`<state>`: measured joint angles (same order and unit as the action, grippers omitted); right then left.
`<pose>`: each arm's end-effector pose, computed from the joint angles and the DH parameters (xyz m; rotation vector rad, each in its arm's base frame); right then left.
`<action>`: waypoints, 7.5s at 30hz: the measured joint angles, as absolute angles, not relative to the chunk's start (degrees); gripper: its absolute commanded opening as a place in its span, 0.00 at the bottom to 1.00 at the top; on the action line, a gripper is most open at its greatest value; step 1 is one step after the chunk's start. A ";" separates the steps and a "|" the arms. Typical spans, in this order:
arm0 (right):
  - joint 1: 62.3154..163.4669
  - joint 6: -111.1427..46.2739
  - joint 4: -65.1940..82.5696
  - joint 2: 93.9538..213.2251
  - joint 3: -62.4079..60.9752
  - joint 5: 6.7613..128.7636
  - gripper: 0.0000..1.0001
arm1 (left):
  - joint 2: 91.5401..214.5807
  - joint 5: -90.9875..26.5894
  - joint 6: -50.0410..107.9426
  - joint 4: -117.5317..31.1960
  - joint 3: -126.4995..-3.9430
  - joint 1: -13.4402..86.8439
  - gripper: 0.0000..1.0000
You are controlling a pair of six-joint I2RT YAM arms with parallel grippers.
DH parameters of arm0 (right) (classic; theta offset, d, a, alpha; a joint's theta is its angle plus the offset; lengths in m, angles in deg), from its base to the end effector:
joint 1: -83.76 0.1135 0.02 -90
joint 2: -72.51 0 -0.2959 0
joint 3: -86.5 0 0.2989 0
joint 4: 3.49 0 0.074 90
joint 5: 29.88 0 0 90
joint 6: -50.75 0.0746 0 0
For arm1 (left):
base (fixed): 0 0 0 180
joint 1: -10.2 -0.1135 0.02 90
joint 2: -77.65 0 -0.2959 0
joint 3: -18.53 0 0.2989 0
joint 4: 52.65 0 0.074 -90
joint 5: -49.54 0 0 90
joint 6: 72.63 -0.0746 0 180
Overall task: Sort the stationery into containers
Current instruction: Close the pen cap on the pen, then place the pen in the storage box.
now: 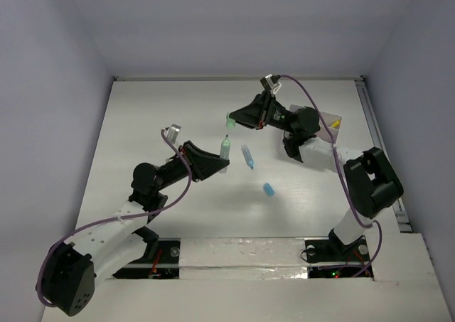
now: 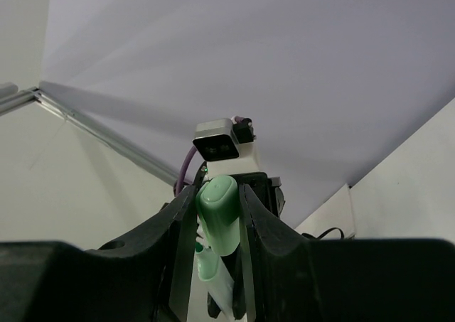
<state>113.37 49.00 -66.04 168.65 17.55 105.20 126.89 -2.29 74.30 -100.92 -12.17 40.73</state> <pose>0.3398 0.2539 0.3444 -0.2405 1.4434 2.1358 0.1707 -0.1542 0.3084 0.4079 1.2861 -1.6699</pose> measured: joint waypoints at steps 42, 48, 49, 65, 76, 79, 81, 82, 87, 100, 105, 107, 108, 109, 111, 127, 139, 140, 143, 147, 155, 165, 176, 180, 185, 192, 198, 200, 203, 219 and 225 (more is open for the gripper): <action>116.95 46.44 -66.04 168.14 17.31 104.50 0.04 | 131.54 2.43 80.59 -110.49 -10.64 36.75 0.00; 117.61 46.35 -66.06 168.14 17.31 104.35 0.04 | 132.18 3.33 82.03 -112.26 -10.61 35.83 0.00; 117.63 46.18 -66.06 168.14 17.31 104.31 0.04 | 132.20 3.44 82.23 -112.46 -10.53 35.79 0.00; 119.75 40.78 -65.55 167.86 17.34 105.73 0.04 | 135.59 3.88 89.09 -115.76 -10.31 35.13 0.00; 120.36 38.92 -65.79 165.04 19.61 103.61 0.03 | 131.89 2.30 87.35 -114.86 -10.31 35.22 0.00; 120.84 38.94 -66.14 163.90 20.81 101.38 0.03 | 129.44 1.34 84.00 -113.25 -10.31 35.22 0.00; 121.00 38.88 -66.54 163.18 21.58 99.58 0.02 | 127.87 0.31 81.99 -111.80 -10.31 35.22 0.00; 121.13 38.86 -66.84 162.66 22.52 98.97 0.02 | 127.24 -0.19 81.20 -111.35 -10.31 35.22 0.00; 121.78 38.05 -67.57 162.18 24.64 95.76 0.03 | 126.54 -1.50 78.84 -109.29 -10.31 35.22 0.00; 124.12 26.75 -66.82 158.42 26.93 93.60 0.00 | 125.93 -0.91 78.23 -109.20 -10.33 35.28 0.00; 125.63 18.75 -60.61 153.00 27.43 93.53 0.00 | 124.75 0.88 78.23 -110.03 -10.75 35.35 0.00; 125.85 16.89 -58.60 151.82 27.43 93.73 0.00 | 124.75 1.49 78.23 -110.23 -10.92 35.35 0.00; 125.85 16.10 -57.51 151.45 27.39 93.84 0.00 | 124.77 1.69 78.23 -110.19 -10.94 35.35 0.00; 125.85 15.58 -56.48 151.25 27.26 94.03 0.00 | 124.83 1.89 78.23 -110.06 -10.94 35.33 0.00; 125.83 15.05 -54.98 151.31 26.60 94.60 0.00 | 125.16 2.28 78.25 -109.88 -10.94 35.33 0.00; 128.69 8.32 -41.66 150.35 24.42 93.03 0.00 | 125.51 8.84 75.87 -102.34 -13.04 34.34 0.00; 130.77 5.55 -41.45 147.88 29.27 87.04 0.00 | 122.82 18.37 75.17 -94.60 -14.64 26.98 0.00; 130.77 5.52 -41.49 147.69 29.64 86.75 0.00 | 122.78 18.50 75.17 -94.43 -14.64 26.69 0.00; 130.77 5.55 -41.97 147.58 30.25 86.40 0.00 | 123.37 19.18 76.29 -95.41 -14.64 26.28 0.00; 130.77 5.50 -42.50 147.66 30.34 85.92 0.00 | 125.27 20.09 77.95 -98.27 -14.64 26.15 0.00; 131.45 4.04 -39.79 146.53 28.24 85.64 0.00 | 125.36 19.92 79.15 -102.19 -14.64 26.10 0.00; 135.38 1.77 -28.57 147.47 27.06 88.57 0.00 | 122.34 9.41 78.36 -101.95 -14.75 25.08 0.82; 128.08 -0.18 -21.14 146.24 26.71 85.27 0.00 | 114.10 3.53 68.46 -85.16 -17.72 25.10 0.99; 121.04 -2.06 -16.53 139.80 29.75 79.76 0.00 | 110.12 -0.78 59.83 -70.47 -23.38 25.12 0.99; 111.69 -5.58 -7.98 126.07 35.80 63.43 0.00 | 108.07 -7.82 47.65 -55.09 -31.60 27.02 0.99; 106.64 -11.04 -1.27 117.00 40.18 38.78 0.00 | 104.51 -18.02 36.97 -41.88 -33.45 31.87 0.99; 103.60 -16.29 -0.86 120.34 41.09 25.71 0.00 | 101.45 -24.65 33.25 -36.77 -32.36 34.85 0.99; 101.63 -17.36 -0.97 122.16 41.12 23.46 0.00 | 100.94 -25.87 32.59 -36.09 -32.32 35.79 0.99; 98.53 -18.15 -1.19 124.76 41.14 22.01 0.00 | 100.18 -27.27 31.96 -35.28 -32.30 37.01 0.99; 95.03 -16.35 -5.10 134.16 42.82 23.28 0.02 | 98.69 -30.09 30.96 -34.08 -32.27 38.50 0.99; 95.03 -14.54 -6.54 135.29 45.18 24.64 0.14 | 98.71 -30.18 30.93 -34.02 -32.27 38.50 0.99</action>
